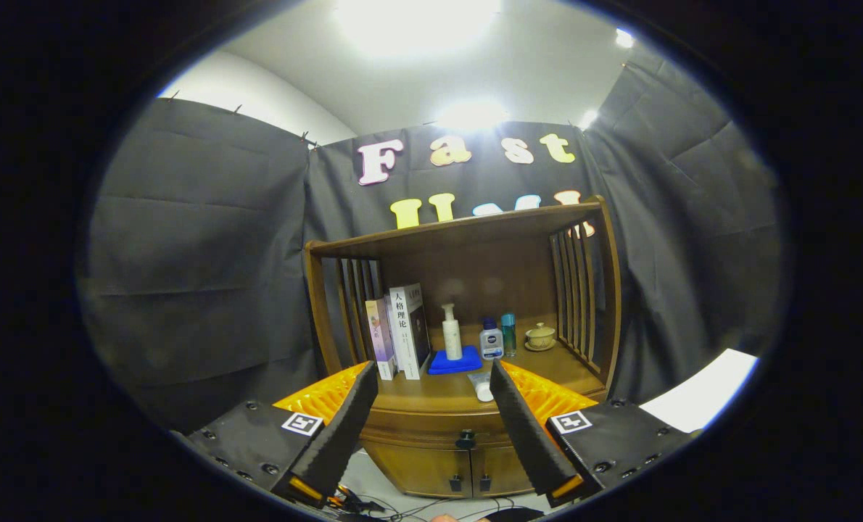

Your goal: Pull open the drawer, take out the items inside it, and place them on the countertop above the cabinet.

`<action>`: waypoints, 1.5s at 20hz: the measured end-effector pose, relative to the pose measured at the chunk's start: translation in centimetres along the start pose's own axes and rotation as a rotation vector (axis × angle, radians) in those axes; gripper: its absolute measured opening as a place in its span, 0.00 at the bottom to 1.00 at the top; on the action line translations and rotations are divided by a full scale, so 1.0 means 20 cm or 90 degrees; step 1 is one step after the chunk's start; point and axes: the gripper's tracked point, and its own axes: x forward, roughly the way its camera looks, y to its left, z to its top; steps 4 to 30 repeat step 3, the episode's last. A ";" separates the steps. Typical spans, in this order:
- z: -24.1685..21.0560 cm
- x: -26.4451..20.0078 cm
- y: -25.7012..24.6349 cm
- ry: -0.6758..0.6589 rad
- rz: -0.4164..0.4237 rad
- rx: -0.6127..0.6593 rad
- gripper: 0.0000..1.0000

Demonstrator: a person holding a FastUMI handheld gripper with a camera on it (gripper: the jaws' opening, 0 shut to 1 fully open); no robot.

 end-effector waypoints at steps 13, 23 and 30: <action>-0.04 -0.02 -0.01 0.003 -0.006 -0.020 0.98; -0.04 -0.02 -0.01 0.003 -0.006 -0.020 0.98; -0.04 -0.02 -0.01 0.003 -0.006 -0.020 0.98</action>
